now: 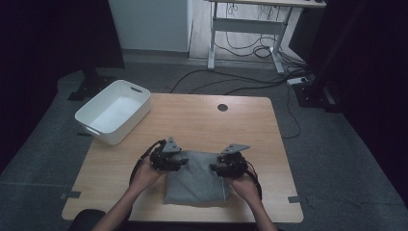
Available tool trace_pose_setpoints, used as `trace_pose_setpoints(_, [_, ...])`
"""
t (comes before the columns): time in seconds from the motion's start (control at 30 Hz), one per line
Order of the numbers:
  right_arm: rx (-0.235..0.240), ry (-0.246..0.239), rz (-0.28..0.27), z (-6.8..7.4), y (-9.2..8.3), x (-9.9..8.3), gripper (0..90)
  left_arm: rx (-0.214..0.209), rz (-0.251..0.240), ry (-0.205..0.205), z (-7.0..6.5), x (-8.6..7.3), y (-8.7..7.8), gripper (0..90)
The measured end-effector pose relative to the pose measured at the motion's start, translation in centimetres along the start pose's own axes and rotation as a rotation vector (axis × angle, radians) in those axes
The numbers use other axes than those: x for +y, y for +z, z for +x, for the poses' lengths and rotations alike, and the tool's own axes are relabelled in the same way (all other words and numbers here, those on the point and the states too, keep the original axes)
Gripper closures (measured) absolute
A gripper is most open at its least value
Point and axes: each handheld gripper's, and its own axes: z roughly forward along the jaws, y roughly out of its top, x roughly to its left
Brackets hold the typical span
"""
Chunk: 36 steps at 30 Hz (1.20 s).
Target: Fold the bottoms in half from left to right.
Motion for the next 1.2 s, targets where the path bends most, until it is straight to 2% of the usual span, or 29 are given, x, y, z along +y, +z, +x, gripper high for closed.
trace_pose_setpoints(0.07, [-0.021, 0.022, 0.011, -0.6, 0.2, -0.1, 47.5, 0.019, 0.009, -0.008, 0.6, 0.0, 0.1, 45.3])
trace_pose_setpoints(0.13, [-0.036, 0.039, 0.016, -1.1, 0.2, -0.3, 45.8, 0.021, -0.007, -0.025, 1.1, -0.1, -0.2, 43.5])
trace_pose_setpoints(0.23, [-0.048, 0.050, 0.010, -1.6, -0.3, -0.5, 44.3, -0.002, -0.034, -0.035, 1.3, -0.4, -1.1, 40.7])
trace_pose_setpoints(0.33, [-0.049, 0.054, 0.010, -1.7, -0.8, -0.5, 42.9, -0.006, -0.031, -0.029, 1.4, -1.0, -1.7, 38.9])
trace_pose_setpoints(0.4, [-0.050, 0.050, -0.004, -1.7, -1.1, -0.3, 42.7, -0.026, -0.043, -0.050, 1.4, -1.4, -1.9, 38.9])
trace_pose_setpoints(0.47, [-0.040, 0.052, -0.019, -1.3, -1.1, 0.1, 41.5, -0.042, -0.051, -0.063, 1.4, -1.7, -1.8, 38.5])
trace_pose_setpoints(0.57, [-0.009, 0.033, -0.027, -0.2, -0.5, 0.9, 37.4, -0.032, -0.018, -0.051, 1.4, -1.8, -1.0, 36.5])
trace_pose_setpoints(0.63, [0.004, 0.008, -0.025, 0.7, 0.2, 1.6, 32.1, -0.012, 0.004, -0.054, 1.6, -1.9, -0.4, 36.2])
trace_pose_setpoints(0.7, [-0.003, -0.016, -0.021, 1.4, 1.1, 2.0, 29.4, 0.012, 0.020, -0.063, 2.0, -2.0, 0.2, 36.3])
trace_pose_setpoints(0.77, [-0.020, -0.019, -0.005, 1.5, 2.0, 2.3, 27.6, 0.036, 0.028, -0.083, 2.5, -2.3, 0.6, 36.3])
trace_pose_setpoints(0.83, [-0.049, -0.001, 0.013, 1.0, 2.8, 2.5, 27.5, 0.040, 0.030, -0.104, 3.0, -2.5, 0.9, 36.3])
trace_pose_setpoints(0.93, [-0.105, 0.031, 0.015, -0.1, 3.3, 2.2, 29.2, 0.058, 0.046, -0.105, 3.3, -2.9, 1.3, 36.3])
trace_pose_setpoints(1.0, [-0.132, 0.043, 0.044, -0.9, 3.6, 1.8, 30.1, 0.068, 0.055, -0.115, 3.6, -3.1, 1.6, 36.4])
trace_pose_setpoints(1.2, [-0.144, 0.085, 0.075, -2.6, 4.4, 0.1, 30.1, 0.089, 0.091, -0.128, 4.3, -4.0, 2.4, 36.7])
